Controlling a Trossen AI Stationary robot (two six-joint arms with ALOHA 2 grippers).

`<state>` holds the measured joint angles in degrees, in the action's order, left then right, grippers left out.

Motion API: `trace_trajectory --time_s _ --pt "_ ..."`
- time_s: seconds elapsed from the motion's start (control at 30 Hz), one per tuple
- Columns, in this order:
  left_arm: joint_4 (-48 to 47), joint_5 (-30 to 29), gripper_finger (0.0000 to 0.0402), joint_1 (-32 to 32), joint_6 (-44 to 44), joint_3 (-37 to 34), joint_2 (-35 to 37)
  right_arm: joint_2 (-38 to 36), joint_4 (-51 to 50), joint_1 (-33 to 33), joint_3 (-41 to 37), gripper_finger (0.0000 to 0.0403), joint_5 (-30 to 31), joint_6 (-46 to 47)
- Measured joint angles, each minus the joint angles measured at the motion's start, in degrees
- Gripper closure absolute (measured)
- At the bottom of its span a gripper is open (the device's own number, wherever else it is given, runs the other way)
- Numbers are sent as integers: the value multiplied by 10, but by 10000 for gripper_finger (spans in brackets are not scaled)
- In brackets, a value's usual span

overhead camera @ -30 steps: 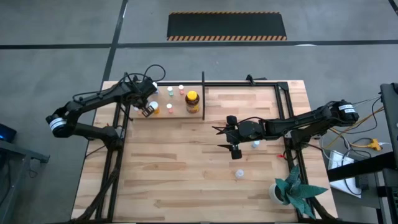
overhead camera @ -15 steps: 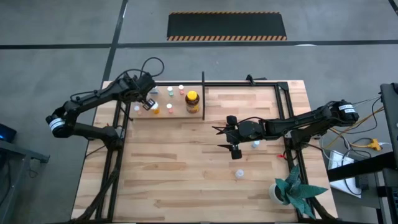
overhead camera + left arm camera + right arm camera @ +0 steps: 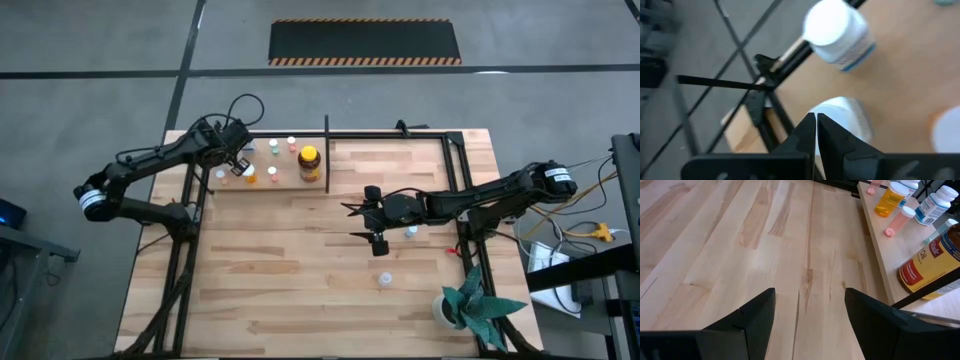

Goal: Pick and place medicine bottles onto shelf by color
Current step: Put the white pill bottle on the shelf

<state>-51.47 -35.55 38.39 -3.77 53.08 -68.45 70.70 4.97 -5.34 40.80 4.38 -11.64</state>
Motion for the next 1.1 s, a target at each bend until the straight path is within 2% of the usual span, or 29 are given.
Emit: trace_trajectory --time_s 0.3,0.5,0.63,0.73,0.93,1.1 --pt "0 28 402 0 -4 0 0 0 0 0 0 172 0 0" --pt "0 99 402 0 -4 0 0 0 -1 0 0 172 0 0" --pt "-1 112 402 -2 -4 0 0 0 -1 0 0 172 0 0" --pt "0 100 402 -2 -4 5 0 0 -1 0 0 172 0 0" --pt "1 -8 402 -1 -3 3 0 0 -1 0 0 172 0 0" --pt "0 -12 402 -1 -3 -9 -8 0 -1 0 0 172 0 0"
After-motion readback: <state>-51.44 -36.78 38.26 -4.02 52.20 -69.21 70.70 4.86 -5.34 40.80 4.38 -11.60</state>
